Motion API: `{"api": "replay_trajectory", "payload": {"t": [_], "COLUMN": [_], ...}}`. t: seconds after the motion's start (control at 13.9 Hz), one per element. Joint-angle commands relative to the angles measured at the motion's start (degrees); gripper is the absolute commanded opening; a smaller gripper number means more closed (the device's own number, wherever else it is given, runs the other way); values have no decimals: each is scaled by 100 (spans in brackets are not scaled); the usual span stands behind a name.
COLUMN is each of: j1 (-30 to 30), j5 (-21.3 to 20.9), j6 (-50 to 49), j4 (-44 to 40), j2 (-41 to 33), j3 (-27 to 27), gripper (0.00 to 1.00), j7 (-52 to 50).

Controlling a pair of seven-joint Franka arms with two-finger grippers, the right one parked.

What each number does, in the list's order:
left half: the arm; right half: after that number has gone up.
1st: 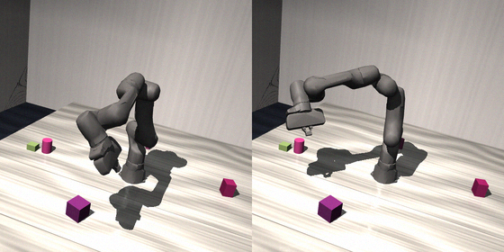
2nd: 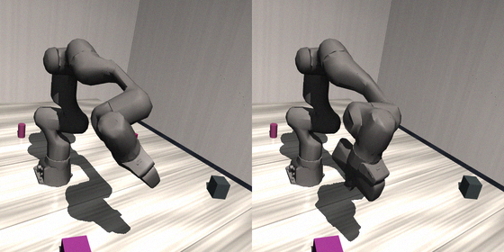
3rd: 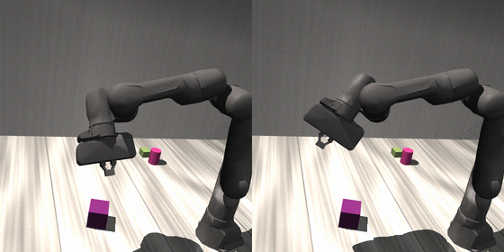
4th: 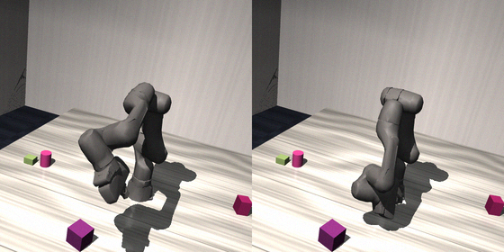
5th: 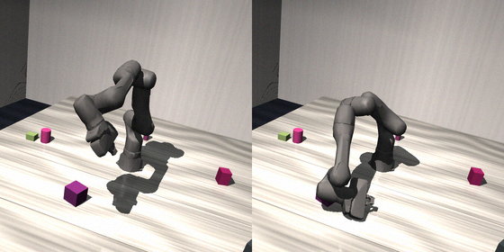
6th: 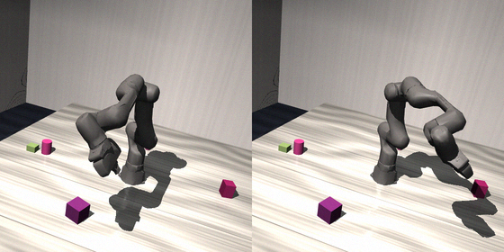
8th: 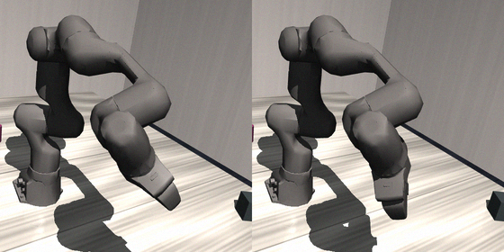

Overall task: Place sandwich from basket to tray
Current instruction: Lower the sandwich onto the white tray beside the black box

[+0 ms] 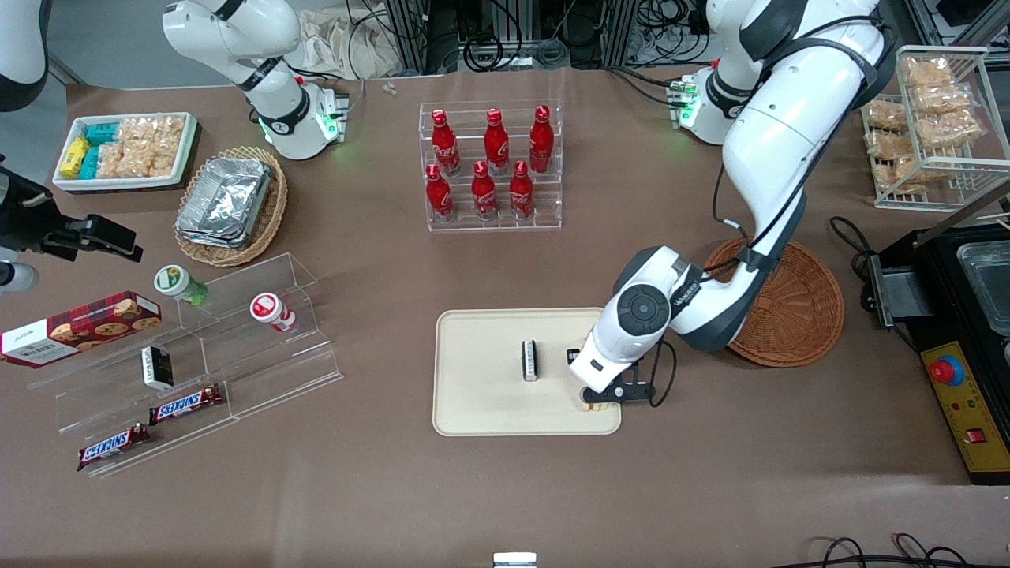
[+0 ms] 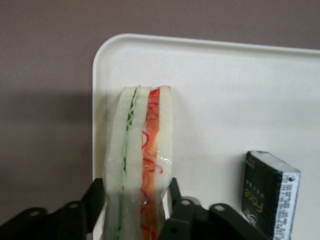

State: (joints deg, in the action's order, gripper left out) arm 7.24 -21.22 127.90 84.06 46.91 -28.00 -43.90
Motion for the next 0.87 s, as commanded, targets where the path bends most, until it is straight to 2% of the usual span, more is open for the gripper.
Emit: {"api": "replay_trajectory", "payload": {"t": [0.0, 0.07, 0.22, 0.51, 0.65, 0.79], "j1": [32, 31, 31, -258, -757, -908], "j5": [-75, -40, -75, -119, 12, 407], "j6": [-81, -186, -991, -2145, -2199, -2182], "j4": [-275, -389, -504, -487, -356, -66], "j2": [-24, -111, -391, -1410, -1736, -2114], "j3": [22, 22, 31, 31, 5, 179], "gripper": [100, 100, 100, 99, 99, 99], "j7": [-171, -180, -180, 126, 809, 1539]}}
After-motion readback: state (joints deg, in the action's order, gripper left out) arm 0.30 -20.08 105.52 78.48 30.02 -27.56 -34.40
